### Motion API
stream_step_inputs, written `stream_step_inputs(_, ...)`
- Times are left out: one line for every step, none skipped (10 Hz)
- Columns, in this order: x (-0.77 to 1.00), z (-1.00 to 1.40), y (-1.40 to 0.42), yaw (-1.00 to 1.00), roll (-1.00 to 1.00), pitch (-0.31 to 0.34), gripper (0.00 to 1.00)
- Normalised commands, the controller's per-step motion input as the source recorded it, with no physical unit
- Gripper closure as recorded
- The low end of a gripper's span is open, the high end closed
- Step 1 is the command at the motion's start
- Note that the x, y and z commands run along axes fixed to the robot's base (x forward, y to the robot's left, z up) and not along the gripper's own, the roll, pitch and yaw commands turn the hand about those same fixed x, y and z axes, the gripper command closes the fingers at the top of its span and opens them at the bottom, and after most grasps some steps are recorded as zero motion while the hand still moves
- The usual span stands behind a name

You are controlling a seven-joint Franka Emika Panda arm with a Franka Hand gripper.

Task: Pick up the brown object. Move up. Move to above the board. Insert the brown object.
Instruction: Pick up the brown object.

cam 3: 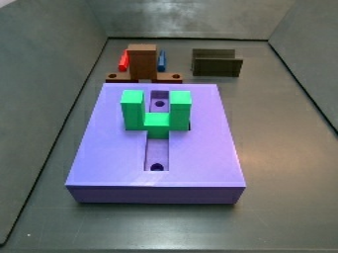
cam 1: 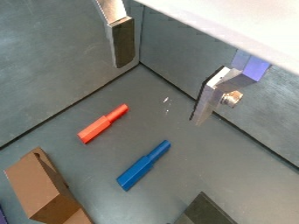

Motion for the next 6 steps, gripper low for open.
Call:
stream_step_inputs(-0.16, -0.11, -0.78, -0.22, 0.00, -0.154, 0.00)
stream_step_inputs(-0.24, -0.07, -0.59, -0.34, -0.07, -0.150, 0.00)
stream_step_inputs(-0.02, 0.00, -0.75, -0.13, -0.03, -0.201, 0.00)
stream_step_inputs(-0.08, -0.15, -0.71, 0.34, 0.09, -0.053, 0.00)
stream_step_inputs(-0.38, -0.35, -0.64, 0.40, 0.16, 0.000, 0.00)
stream_step_inputs(-0.53, -0.41, -0.20, 0.09, 0.28, 0.000, 0.00)
